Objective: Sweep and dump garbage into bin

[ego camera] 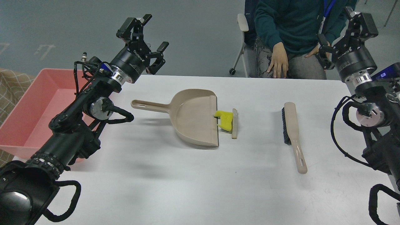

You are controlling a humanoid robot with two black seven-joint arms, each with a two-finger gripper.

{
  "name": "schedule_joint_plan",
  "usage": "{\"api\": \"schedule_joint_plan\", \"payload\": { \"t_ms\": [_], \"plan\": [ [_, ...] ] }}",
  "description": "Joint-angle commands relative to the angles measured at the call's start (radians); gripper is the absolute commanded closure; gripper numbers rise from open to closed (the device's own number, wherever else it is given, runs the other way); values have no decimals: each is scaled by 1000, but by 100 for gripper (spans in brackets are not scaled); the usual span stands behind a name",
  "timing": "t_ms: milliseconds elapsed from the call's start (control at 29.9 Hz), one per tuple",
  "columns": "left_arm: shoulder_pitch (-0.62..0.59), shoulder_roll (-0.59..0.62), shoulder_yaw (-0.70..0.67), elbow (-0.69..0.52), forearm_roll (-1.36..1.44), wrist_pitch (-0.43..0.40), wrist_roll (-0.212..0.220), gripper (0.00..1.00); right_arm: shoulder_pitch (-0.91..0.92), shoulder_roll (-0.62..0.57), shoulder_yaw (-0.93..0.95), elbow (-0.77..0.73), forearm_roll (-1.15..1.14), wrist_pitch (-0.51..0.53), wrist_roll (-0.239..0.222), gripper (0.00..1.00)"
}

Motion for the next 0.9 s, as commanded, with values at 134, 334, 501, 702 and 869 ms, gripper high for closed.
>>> {"api": "schedule_joint_plan", "payload": {
  "t_ms": [134,334,501,702,869],
  "plan": [
    [4,3,41,0,-7,18,2,2,11,0,-1,-7,0,-7,-2,0],
    [3,17,25,-8,-28,21,-8,2,17,-2,0,-10,0,-15,-7,0],
    [4,21,45,-3,-68,21,-3,2,6,0,2,-10,0,-13,-2,0],
    [-12,79,53,3,-65,21,8,2,17,-2,5,-13,0,-20,-4,0],
    [-26,109,53,49,-66,26,9,2,37,-2,2,-19,0,-27,-4,0]
  ]
}}
